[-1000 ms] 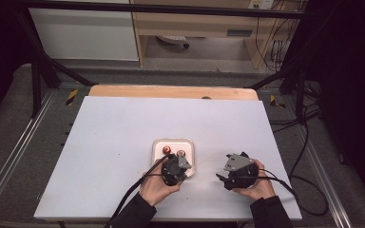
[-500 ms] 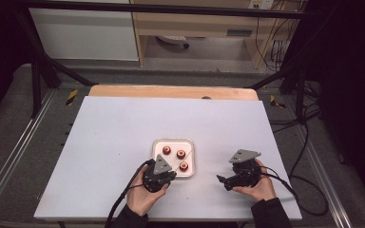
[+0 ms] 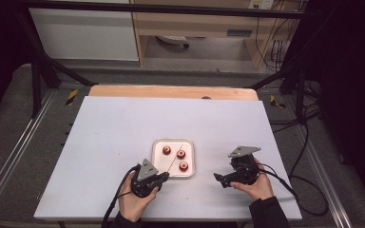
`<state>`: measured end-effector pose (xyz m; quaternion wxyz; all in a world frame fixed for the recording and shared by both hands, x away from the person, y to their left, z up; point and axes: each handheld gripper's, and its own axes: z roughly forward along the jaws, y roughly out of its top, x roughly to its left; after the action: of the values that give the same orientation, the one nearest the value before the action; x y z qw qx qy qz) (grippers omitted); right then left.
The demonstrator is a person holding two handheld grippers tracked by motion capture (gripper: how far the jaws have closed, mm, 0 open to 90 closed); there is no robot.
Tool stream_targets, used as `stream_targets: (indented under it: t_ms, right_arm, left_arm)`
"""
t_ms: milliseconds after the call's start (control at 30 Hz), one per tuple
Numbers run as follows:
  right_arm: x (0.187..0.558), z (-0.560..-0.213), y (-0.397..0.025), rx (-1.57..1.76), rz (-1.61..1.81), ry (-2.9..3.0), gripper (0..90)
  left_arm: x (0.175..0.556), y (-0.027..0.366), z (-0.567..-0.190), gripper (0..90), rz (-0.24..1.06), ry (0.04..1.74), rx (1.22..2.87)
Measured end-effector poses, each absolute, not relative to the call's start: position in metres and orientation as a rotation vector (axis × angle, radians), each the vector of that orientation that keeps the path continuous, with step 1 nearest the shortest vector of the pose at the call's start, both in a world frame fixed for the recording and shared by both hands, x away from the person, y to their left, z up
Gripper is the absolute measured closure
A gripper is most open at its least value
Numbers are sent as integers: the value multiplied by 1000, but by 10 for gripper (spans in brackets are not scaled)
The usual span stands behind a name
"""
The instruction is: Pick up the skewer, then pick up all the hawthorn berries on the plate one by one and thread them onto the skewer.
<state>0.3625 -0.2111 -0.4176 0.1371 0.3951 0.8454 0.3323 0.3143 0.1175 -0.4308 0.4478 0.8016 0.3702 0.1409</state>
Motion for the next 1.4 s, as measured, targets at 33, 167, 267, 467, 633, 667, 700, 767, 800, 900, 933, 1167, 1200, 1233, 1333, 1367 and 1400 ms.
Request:
stream_targets:
  t_ms: [33,167,267,467,633,667,700,767,800,900,933,1167,1200,1233,1333,1367,1400]
  right_arm:
    - [363,-417,-210,1142,962,2450,15]
    - [365,-415,-203,1175,973,2450,15]
    - [368,-412,-197,1207,964,2453,15]
    - [373,-405,-184,1254,952,2463,15]
    - [378,-402,-171,1283,957,2471,15]
    - [379,-401,-168,1280,963,2470,15]
    - [380,-401,-165,1287,969,2470,15]
    - [381,-399,-160,1271,975,2479,18]
    - [382,-399,-156,1272,974,2480,19]
    - [385,-396,-146,1264,963,2490,25]
    - [386,-395,-142,1261,965,2494,27]
    - [394,-391,-117,1289,916,2538,61]
    - [395,-392,-113,1294,908,2550,73]
    - [398,-393,-106,1296,886,2579,87]
    - [400,-395,-98,1291,821,2611,109]
    - [401,-396,-96,1285,807,2625,121]
    - [404,-397,-90,1284,763,2642,145]
  left_arm:
    - [314,119,-432,889,347,917,1977]
    - [312,125,-435,889,349,922,1956]
    - [311,129,-437,889,351,922,1946]
    - [309,136,-440,889,352,923,1930]
    - [308,139,-442,889,351,923,1928]
    - [308,140,-442,889,352,922,1927]
    - [307,141,-443,889,350,921,1926]
    - [307,143,-443,889,353,925,1921]
    - [306,144,-443,889,350,927,1919]
    - [306,147,-444,889,352,933,1915]
    - [306,148,-444,889,352,933,1914]
    - [305,153,-446,888,357,941,1916]
    - [305,154,-446,888,357,939,1919]
    - [304,154,-447,889,357,941,1919]
    - [304,155,-447,889,352,944,1915]
    - [304,155,-447,889,353,943,1916]
    - [304,155,-448,889,352,944,1916]
